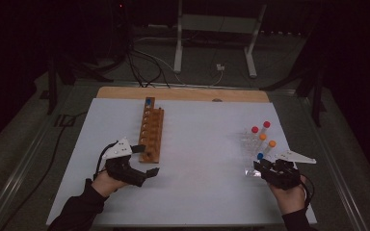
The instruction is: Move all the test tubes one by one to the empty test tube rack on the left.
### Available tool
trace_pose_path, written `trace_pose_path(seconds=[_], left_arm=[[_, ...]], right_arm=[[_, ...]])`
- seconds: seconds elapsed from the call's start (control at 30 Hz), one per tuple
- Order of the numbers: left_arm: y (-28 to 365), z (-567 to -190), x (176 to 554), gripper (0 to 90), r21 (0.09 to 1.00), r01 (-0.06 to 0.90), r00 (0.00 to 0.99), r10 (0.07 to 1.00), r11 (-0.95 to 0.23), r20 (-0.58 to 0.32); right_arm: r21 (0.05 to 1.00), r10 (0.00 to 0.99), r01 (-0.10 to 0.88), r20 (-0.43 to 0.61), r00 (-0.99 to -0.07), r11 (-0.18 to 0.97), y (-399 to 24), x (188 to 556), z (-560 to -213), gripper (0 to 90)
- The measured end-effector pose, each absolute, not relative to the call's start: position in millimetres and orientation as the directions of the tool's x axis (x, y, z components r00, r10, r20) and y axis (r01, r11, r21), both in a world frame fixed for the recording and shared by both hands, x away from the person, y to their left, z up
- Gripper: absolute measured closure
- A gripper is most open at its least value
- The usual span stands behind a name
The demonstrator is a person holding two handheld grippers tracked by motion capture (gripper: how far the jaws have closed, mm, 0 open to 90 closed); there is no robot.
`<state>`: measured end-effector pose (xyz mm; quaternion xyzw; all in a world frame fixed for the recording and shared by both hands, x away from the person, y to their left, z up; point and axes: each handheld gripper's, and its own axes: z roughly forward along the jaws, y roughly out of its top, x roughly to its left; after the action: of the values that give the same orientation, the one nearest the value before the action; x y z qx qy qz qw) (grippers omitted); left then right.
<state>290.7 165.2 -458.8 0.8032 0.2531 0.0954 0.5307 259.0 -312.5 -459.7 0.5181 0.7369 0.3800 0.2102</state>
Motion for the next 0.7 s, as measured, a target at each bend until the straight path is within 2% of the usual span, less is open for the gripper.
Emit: trace_pose_path(seconds=[0.17,0.3,0.7], left_arm=[[167,-461,291,2.1,0.901,0.308,0.851,0.512,-0.304,-0.118],[167,-462,291,2.2,0.899,0.312,0.852,0.510,-0.308,-0.121],[167,-459,290,2.1,0.900,0.309,0.857,0.499,-0.307,-0.124]], right_arm=[[0.769,0.921,0.617,0.103,-0.376,0.166,-311,263,-462,71.9],[0.774,0.928,0.608,0.073,-0.364,0.177,-311,264,-462,76.6],[0.822,0.931,0.537,0.022,-0.364,0.191,-310,254,-439,77.4]])
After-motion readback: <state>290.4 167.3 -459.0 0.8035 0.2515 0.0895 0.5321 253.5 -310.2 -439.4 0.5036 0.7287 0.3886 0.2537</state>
